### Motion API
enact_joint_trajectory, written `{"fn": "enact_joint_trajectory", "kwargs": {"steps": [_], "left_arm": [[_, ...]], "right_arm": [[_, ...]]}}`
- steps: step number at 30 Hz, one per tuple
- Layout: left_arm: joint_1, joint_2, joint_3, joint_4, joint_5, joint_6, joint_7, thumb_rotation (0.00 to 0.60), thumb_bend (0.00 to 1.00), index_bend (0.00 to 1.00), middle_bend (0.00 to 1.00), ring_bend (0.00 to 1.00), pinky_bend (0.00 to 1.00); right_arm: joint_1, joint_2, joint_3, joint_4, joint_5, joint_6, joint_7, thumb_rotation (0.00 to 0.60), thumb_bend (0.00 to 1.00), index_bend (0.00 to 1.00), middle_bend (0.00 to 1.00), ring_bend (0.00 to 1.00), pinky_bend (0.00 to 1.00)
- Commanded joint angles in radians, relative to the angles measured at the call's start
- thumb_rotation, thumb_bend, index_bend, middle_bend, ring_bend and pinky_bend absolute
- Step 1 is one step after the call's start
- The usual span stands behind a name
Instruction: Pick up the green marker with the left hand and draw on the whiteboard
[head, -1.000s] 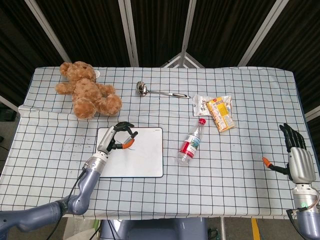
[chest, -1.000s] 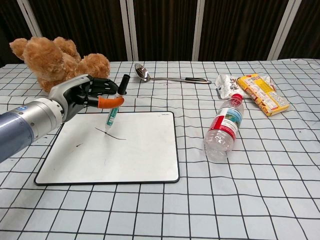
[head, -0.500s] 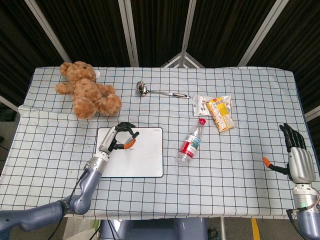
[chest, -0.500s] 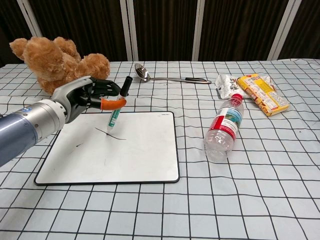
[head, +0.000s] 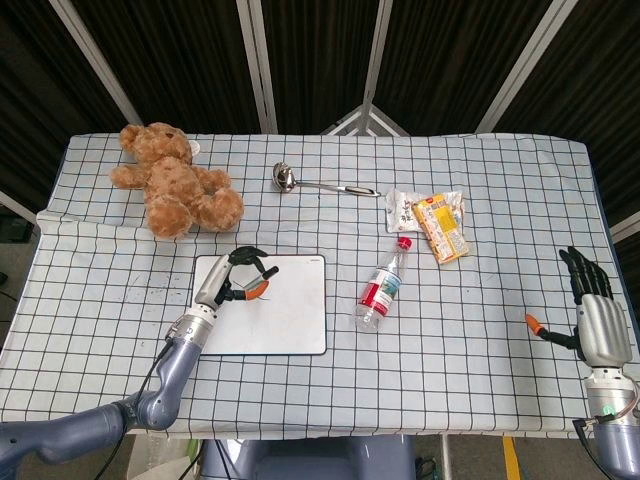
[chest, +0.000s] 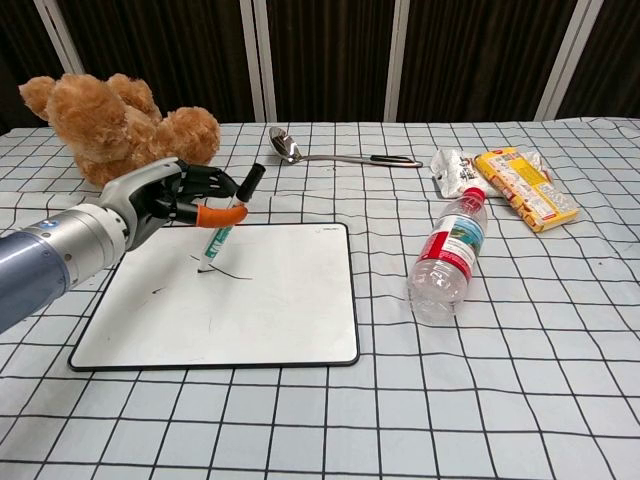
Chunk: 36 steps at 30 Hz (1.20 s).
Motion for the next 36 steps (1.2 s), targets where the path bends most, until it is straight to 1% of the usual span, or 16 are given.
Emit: {"fn": "enact_joint_trajectory", "kwargs": {"steps": [1,10,16,22,27,30,33,35,36], "left_arm": [[0.005,0.004,0.005,-0.001,-0.004,-0.002,0.003,0.600,0.46,0.76,0.27,0.12,0.22],[0.027,0.028,0.024,-0.026,-0.008,-0.006,0.009,0.600,0.46,0.76,0.27,0.12,0.22],[0.045,0.046,0.018,-0.065,-0.003,0.008,-0.018,0.600,0.46,0.76,0.27,0.12,0.22],[0.078,0.086,-0.015,-0.172,0.056,0.083,-0.082,0.600,0.46,0.76,0.27,0.12,0.22],[0.086,0.142,-0.031,-0.257,0.092,0.100,-0.093,0.600,0.46,0.76,0.27,0.12,0.22],[0.088,0.182,-0.038,-0.297,0.099,0.106,-0.062,0.600,0.46,0.76,0.27,0.12,0.22],[0.085,0.210,-0.033,-0.309,0.097,0.113,0.007,0.600,0.46,0.76,0.27,0.12,0.22],[0.082,0.232,-0.021,-0.316,0.087,0.112,0.076,0.600,0.46,0.76,0.27,0.12,0.22],[0.080,0.248,-0.010,-0.320,0.074,0.107,0.131,0.600,0.46,0.76,0.27,0.12,0.22]], "right_arm": [[0.000,0.000,0.000,0.000,0.000,0.000,-0.001,0.600,0.21,0.00,0.00,0.00,0.00],[0.001,-0.002,-0.001,0.002,0.002,-0.002,-0.005,0.600,0.21,0.00,0.00,0.00,0.00],[0.001,-0.003,0.001,0.002,0.007,-0.003,-0.006,0.600,0.21,0.00,0.00,0.00,0.00],[0.003,-0.003,0.005,0.004,0.016,-0.009,-0.003,0.600,0.21,0.00,0.00,0.00,0.00],[0.004,-0.004,0.005,0.003,0.015,-0.009,-0.005,0.600,0.21,0.00,0.00,0.00,0.00],[0.004,-0.004,0.005,0.002,0.017,-0.009,-0.007,0.600,0.21,0.00,0.00,0.00,0.00],[0.004,-0.004,0.006,0.002,0.019,-0.010,-0.008,0.600,0.21,0.00,0.00,0.00,0.00],[0.004,-0.004,0.006,0.002,0.020,-0.011,-0.008,0.600,0.21,0.00,0.00,0.00,0.00],[0.004,-0.004,0.006,0.001,0.021,-0.012,-0.008,0.600,0.21,0.00,0.00,0.00,0.00]]}}
